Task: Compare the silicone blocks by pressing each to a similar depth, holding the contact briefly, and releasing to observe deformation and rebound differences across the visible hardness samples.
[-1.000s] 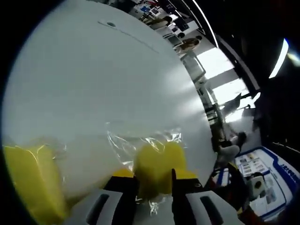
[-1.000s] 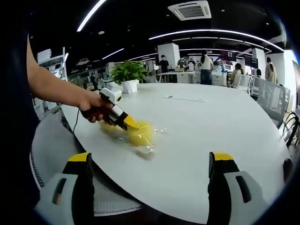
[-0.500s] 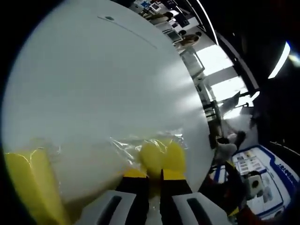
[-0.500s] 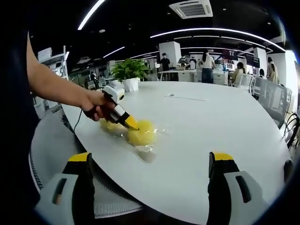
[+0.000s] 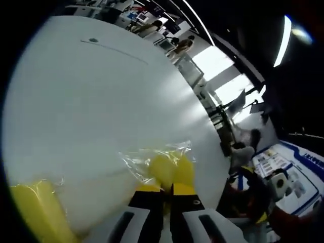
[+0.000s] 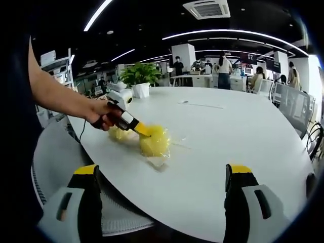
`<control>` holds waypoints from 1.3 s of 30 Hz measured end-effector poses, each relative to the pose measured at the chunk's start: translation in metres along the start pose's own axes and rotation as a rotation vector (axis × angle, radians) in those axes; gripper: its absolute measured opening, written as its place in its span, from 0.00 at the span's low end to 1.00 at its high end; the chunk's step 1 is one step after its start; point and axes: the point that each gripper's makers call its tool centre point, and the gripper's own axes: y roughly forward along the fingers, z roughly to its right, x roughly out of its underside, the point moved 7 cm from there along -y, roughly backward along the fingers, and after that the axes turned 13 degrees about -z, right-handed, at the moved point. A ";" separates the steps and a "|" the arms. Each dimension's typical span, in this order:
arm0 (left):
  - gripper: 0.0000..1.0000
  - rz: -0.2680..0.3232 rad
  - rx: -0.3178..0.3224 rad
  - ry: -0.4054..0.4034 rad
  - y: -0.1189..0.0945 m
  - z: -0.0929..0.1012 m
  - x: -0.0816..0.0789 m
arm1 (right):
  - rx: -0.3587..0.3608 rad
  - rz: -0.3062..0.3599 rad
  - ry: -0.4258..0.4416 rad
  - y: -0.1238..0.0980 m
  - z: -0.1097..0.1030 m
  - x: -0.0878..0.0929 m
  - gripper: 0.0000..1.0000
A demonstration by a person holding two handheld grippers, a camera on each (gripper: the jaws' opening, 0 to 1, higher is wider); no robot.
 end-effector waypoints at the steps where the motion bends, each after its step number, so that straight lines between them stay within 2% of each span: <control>1: 0.00 0.005 -0.001 0.007 0.000 -0.001 -0.002 | 0.000 0.001 0.000 0.000 0.000 0.000 0.96; 3: 0.00 0.024 -0.012 0.043 -0.003 0.001 -0.004 | 0.000 0.000 0.001 0.000 0.000 0.000 0.96; 7: 0.00 0.039 -0.022 0.059 -0.008 -0.001 -0.005 | -0.001 -0.001 0.000 0.001 0.000 -0.001 0.96; 9: 0.00 0.065 -0.025 0.111 -0.012 0.001 -0.005 | -0.001 -0.001 0.000 0.001 0.000 -0.001 0.96; 13: 0.00 0.112 -0.034 0.163 -0.019 0.004 -0.009 | -0.003 -0.004 -0.002 0.002 0.000 -0.002 0.96; 25: 0.00 0.195 0.028 0.239 -0.044 0.022 -0.018 | -0.013 0.019 0.006 0.001 0.004 -0.013 0.96; 34: 0.00 0.340 0.087 0.294 -0.084 0.051 -0.034 | -0.018 0.049 0.010 -0.003 0.006 -0.029 0.96; 39: 0.00 0.385 0.121 0.337 -0.106 0.067 -0.040 | -0.022 0.090 0.013 -0.008 0.008 -0.045 0.96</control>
